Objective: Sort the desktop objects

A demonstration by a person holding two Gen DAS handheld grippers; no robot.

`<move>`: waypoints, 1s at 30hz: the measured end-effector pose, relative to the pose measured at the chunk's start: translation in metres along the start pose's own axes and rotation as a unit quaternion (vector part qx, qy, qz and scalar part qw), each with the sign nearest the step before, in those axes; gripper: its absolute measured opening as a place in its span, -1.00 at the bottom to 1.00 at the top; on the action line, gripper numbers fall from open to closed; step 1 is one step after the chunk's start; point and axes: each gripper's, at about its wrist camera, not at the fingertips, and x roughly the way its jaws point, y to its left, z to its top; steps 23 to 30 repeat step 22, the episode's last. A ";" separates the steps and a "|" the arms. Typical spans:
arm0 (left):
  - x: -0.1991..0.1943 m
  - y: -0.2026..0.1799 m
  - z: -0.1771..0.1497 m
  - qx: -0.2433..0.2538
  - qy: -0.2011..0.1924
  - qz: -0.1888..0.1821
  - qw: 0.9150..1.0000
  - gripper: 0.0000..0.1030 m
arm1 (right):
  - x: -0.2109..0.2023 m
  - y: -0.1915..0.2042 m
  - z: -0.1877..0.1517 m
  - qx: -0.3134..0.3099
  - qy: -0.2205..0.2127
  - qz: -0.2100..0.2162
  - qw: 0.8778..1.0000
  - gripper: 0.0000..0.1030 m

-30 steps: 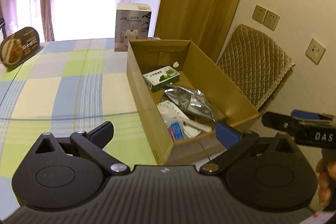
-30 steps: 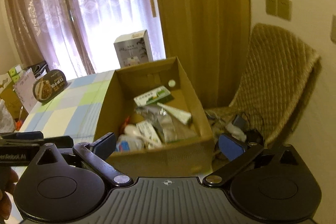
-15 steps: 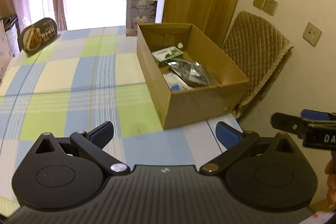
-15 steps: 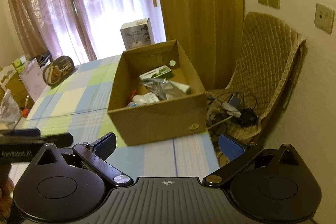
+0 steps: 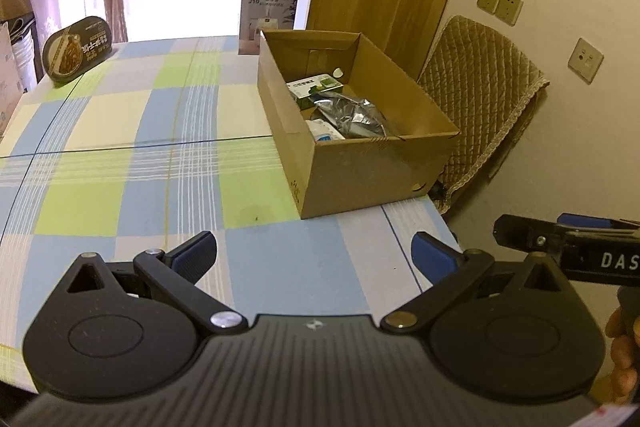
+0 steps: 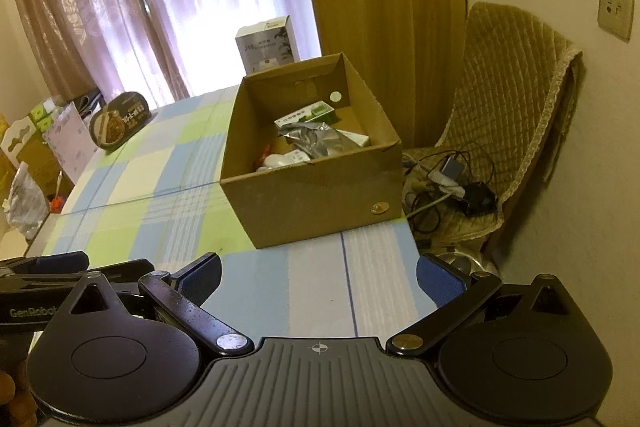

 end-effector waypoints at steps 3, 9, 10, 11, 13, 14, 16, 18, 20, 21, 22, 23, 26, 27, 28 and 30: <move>0.001 0.002 -0.001 -0.002 0.001 0.002 1.000 0.98 | 0.000 0.002 0.001 -0.003 0.000 0.001 1.000 0.96; 0.005 0.005 -0.001 -0.006 0.005 0.004 1.000 0.98 | 0.000 0.007 0.002 -0.007 -0.002 -0.002 1.000 0.96; 0.006 0.006 -0.001 -0.005 0.005 0.004 1.000 0.98 | 0.000 0.007 0.002 -0.007 -0.002 -0.002 1.000 0.96; 0.006 0.006 -0.001 -0.006 0.006 0.005 1.000 0.98 | 0.001 0.008 0.002 -0.008 -0.001 -0.002 1.000 0.96; 0.008 0.007 -0.001 -0.006 0.008 0.005 1.000 0.98 | 0.001 0.008 0.002 -0.009 -0.001 -0.002 1.000 0.96; 0.008 0.007 -0.001 -0.006 0.009 0.005 1.000 0.98 | 0.001 0.008 0.002 -0.009 0.000 -0.002 1.000 0.96; 0.009 0.007 0.000 -0.004 0.011 0.007 1.000 0.98 | 0.002 0.009 0.002 -0.010 0.001 -0.002 1.000 0.96; 0.011 0.008 0.001 -0.003 0.011 0.006 1.000 0.98 | 0.003 0.008 0.001 -0.010 0.003 -0.002 1.000 0.96; 0.011 0.009 0.000 -0.004 0.008 0.002 1.000 0.98 | 0.004 0.009 0.000 -0.009 0.005 -0.003 1.000 0.96; 0.011 0.009 0.000 -0.003 0.006 0.001 1.000 0.98 | 0.004 0.008 -0.001 -0.009 0.006 -0.004 1.000 0.96; 0.011 0.009 0.001 -0.002 0.006 0.001 1.000 0.98 | 0.004 0.008 -0.001 -0.008 0.007 -0.004 1.000 0.96; 0.011 0.009 0.001 -0.002 0.006 0.001 1.000 0.98 | 0.004 0.008 -0.001 -0.008 0.007 -0.004 1.000 0.96; 0.011 0.009 0.001 -0.002 0.006 0.001 1.000 0.98 | 0.004 0.008 -0.001 -0.008 0.007 -0.004 1.000 0.96; 0.011 0.009 0.001 -0.002 0.006 0.001 1.000 0.98 | 0.004 0.008 -0.001 -0.008 0.007 -0.004 1.000 0.96; 0.011 0.009 0.001 -0.002 0.006 0.001 1.000 0.98 | 0.004 0.008 -0.001 -0.008 0.007 -0.004 1.000 0.96; 0.011 0.009 0.001 -0.002 0.006 0.001 1.000 0.98 | 0.004 0.008 -0.001 -0.008 0.007 -0.004 1.000 0.96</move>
